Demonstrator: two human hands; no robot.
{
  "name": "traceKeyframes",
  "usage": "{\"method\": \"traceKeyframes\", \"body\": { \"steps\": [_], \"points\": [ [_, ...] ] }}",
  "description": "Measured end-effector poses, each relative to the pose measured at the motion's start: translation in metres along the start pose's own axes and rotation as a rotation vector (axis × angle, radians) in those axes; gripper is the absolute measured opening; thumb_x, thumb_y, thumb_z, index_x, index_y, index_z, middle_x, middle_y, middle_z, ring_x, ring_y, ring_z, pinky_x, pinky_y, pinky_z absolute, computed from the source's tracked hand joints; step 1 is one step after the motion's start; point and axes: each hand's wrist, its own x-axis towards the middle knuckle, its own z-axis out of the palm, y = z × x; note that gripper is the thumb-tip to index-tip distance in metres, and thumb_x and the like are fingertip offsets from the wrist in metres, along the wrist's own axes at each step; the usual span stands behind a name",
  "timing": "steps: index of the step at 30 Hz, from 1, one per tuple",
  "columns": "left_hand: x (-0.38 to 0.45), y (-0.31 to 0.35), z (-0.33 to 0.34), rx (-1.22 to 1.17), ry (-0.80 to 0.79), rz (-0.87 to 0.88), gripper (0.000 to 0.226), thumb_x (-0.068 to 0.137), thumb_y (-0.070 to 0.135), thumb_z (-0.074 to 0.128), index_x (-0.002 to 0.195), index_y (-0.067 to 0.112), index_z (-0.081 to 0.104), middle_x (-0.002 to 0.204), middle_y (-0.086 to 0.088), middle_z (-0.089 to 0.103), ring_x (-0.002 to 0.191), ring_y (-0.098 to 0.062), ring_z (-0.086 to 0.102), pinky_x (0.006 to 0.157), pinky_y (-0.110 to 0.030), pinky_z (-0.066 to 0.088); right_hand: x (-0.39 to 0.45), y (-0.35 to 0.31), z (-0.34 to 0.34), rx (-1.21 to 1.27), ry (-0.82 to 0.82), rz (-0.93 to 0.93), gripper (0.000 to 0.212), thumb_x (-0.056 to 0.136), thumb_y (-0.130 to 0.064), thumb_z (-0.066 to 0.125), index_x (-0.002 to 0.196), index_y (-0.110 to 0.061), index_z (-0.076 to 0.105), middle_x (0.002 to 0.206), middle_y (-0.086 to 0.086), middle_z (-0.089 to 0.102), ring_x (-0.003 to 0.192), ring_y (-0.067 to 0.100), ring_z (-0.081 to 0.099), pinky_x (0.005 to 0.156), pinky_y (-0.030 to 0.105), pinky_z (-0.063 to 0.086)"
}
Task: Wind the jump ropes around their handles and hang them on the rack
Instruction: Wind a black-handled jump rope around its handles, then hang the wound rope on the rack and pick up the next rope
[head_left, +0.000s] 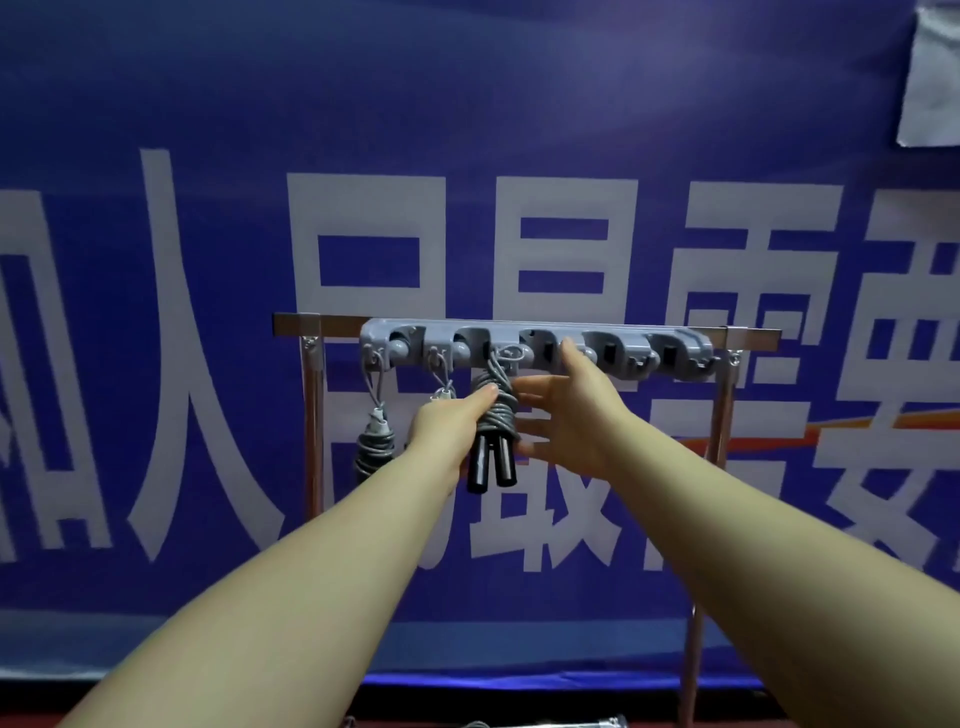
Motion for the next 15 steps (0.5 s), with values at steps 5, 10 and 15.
{"method": "traceKeyframes", "body": {
  "steps": [5,10,15],
  "points": [
    [0.011,-0.004,0.0,-0.058,-0.023,-0.035,0.062,0.073,0.042,0.076,0.123,0.011,0.058,0.094,-0.008,0.072,0.08,-0.025,0.071,0.07,-0.037,0.058,0.008,0.005,0.002,-0.036,0.039,-0.021,0.067,0.096,-0.062,0.027,0.103,-0.007,0.064,0.104,0.008,0.064,0.091,0.024,0.059,0.069,0.037,0.048],
    [0.01,-0.001,0.002,-0.015,-0.01,-0.027,0.043,0.082,0.041,0.069,0.111,0.011,0.059,0.089,-0.007,0.071,0.077,-0.022,0.068,0.061,-0.03,0.05,0.015,0.005,0.0,-0.168,0.064,-0.118,0.064,0.095,-0.062,0.027,0.113,-0.012,0.064,0.106,0.002,0.064,0.095,0.021,0.058,0.073,0.033,0.047],
    [0.005,-0.011,-0.004,0.071,-0.077,-0.142,0.038,0.083,0.047,0.066,0.105,0.016,0.064,0.082,-0.001,0.067,0.067,-0.015,0.059,0.049,-0.022,0.042,0.013,0.018,-0.003,-0.206,0.047,-0.067,0.066,0.095,-0.064,0.024,0.109,-0.014,0.064,0.112,0.004,0.064,0.101,0.024,0.06,0.08,0.038,0.048]
  ]
}}
